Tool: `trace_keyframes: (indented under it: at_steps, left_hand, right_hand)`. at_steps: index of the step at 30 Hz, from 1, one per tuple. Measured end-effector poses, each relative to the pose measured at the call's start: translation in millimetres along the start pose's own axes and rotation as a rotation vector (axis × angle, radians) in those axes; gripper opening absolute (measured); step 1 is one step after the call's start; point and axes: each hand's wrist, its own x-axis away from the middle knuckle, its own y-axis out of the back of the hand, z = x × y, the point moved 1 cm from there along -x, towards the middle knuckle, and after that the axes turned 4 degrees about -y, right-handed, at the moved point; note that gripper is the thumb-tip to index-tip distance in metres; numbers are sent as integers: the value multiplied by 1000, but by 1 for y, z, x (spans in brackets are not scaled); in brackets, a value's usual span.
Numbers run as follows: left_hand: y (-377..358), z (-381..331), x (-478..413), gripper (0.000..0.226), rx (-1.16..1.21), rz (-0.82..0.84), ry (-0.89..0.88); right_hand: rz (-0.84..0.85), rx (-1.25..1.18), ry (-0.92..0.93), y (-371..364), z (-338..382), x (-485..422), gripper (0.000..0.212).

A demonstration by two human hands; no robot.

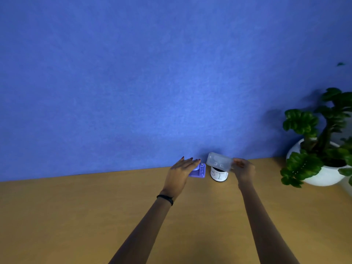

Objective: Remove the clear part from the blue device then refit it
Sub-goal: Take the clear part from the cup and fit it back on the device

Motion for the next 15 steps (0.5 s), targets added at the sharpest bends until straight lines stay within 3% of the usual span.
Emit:
trace_keyframes:
  at_steps: [7, 11, 15]
  left_hand:
    - [10, -16, 2, 51, 8, -22, -27]
    - [17, -22, 8, 52, 10, -27, -43]
    - [22, -29, 16, 52, 6, -25, -42]
  right_hand:
    - [281, -233, -106, 4, 15, 46, 10]
    - [377, -211, -232, 0, 20, 69, 12]
    - [473, -196, -247, -5, 24, 92, 11]
